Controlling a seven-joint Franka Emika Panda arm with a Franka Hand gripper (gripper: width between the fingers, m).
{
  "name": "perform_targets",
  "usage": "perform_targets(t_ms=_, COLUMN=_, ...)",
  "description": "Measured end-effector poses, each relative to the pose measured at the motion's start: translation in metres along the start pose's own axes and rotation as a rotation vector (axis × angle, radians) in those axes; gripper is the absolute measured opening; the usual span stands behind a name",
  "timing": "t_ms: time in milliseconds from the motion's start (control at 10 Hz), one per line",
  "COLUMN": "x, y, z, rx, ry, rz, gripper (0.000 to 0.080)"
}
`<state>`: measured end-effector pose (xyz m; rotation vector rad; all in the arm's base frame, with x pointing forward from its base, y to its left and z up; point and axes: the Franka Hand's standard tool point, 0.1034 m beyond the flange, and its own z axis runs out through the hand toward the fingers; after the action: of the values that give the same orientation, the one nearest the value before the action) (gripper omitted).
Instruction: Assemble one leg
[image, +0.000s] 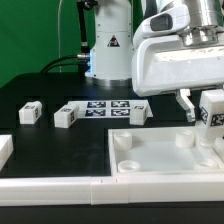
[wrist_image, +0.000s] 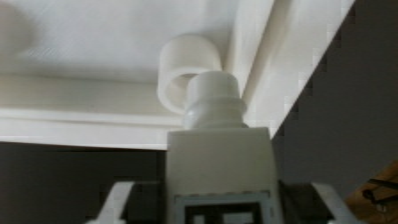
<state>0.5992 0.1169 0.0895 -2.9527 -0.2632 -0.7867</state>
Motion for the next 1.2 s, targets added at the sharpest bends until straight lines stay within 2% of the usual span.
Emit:
perform_targets(t_ms=300, x=0.002, y=0.009, z=0.015, rx=-0.006, ry=0.0, rz=0.007, gripper=0.029)
perform_targets(t_ms=1200, x=0.0, y=0.014, z=0.019, rx=-0.026, ry=0.079, rz=0.008, gripper=0.029)
